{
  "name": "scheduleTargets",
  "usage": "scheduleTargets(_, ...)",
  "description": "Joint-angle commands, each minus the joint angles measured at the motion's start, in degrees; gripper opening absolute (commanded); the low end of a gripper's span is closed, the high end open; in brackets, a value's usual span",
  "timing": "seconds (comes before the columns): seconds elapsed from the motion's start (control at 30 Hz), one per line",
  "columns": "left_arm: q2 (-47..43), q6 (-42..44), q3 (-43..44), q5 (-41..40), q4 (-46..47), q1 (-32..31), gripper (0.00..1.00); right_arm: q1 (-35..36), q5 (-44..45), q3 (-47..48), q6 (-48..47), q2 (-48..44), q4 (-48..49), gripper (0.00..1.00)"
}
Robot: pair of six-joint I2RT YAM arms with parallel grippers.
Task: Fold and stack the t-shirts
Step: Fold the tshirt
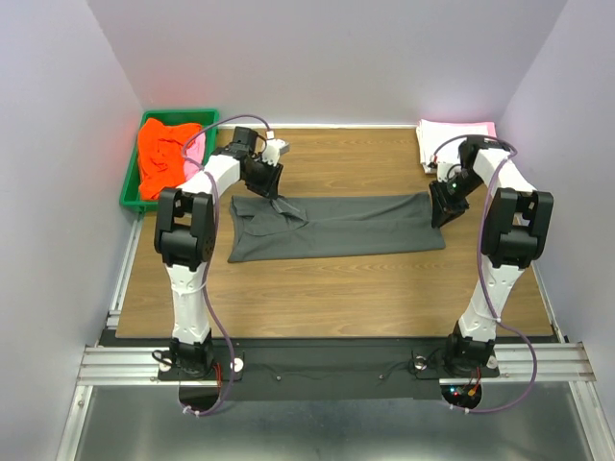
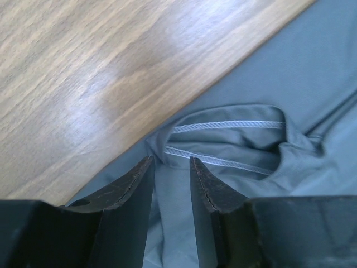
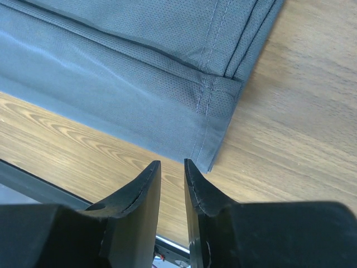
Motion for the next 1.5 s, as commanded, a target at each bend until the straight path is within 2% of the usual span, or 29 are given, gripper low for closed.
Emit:
scheduleTargets(0.0, 1.28, -0.02, 3.72, -3.58, 1.13, -0.82, 0.43, 0.32, -0.69, -0.39, 0.43, -2.17, 0.96, 0.29)
scheduleTargets(0.2, 3.48, 1.03, 5.92, -5.43, 0.69, -1.53, 0.4, 0.41, -0.61, -0.57, 0.35, -2.17, 1.05, 0.29)
scheduleTargets(0.3, 3.66, 1.3, 6.62, -5.0, 0.16, -1.44, 0.33, 0.32, -0.26, -0.75, 0.35, -2.09, 1.14, 0.29)
scheduleTargets(0.57, 1.55, 2.44, 6.45, -3.68, -1.5, -1.44, 0.0, 0.41, -0.17, -0.4, 0.17, -1.3, 1.14, 0.28)
scheduleTargets(0.77, -4.77, 3.93, 2.85, -3.24, -3.61, -1.53, 0.0, 0.41, 0.19, -0.66, -0.18, -1.47, 1.05, 0.28)
scheduleTargets(1.0, -13.73, 4.29, -6.37, -3.32, -7.22, -1.53, 0.0, 0.41, 0.71, -1.98, -1.32, -1.82, 1.22, 0.28)
scheduleTargets(1.33, -17.09, 2.79, -20.53, -5.79, -4.86, -1.53, 0.0, 0.41, 0.28, -0.92, -1.59, -0.68, 1.22, 0.28)
scheduleTargets(1.4, -16.82, 2.88, -21.85, -6.05, -3.89, -1.53, 0.06, 0.41, 0.01, -0.13, -1.41, -0.42, 1.14, 0.28)
scheduleTargets(1.43, -16.56, 3.31, -21.94, -6.05, -3.88, -1.53, 0.17, 0.41, -0.25, 0.22, -1.59, -0.16, 1.05, 0.28)
scheduleTargets(1.47, -16.38, 3.49, -21.94, -6.14, -4.32, -1.53, 0.22, 0.41, -0.43, 0.57, -1.59, -0.07, 1.05, 0.28)
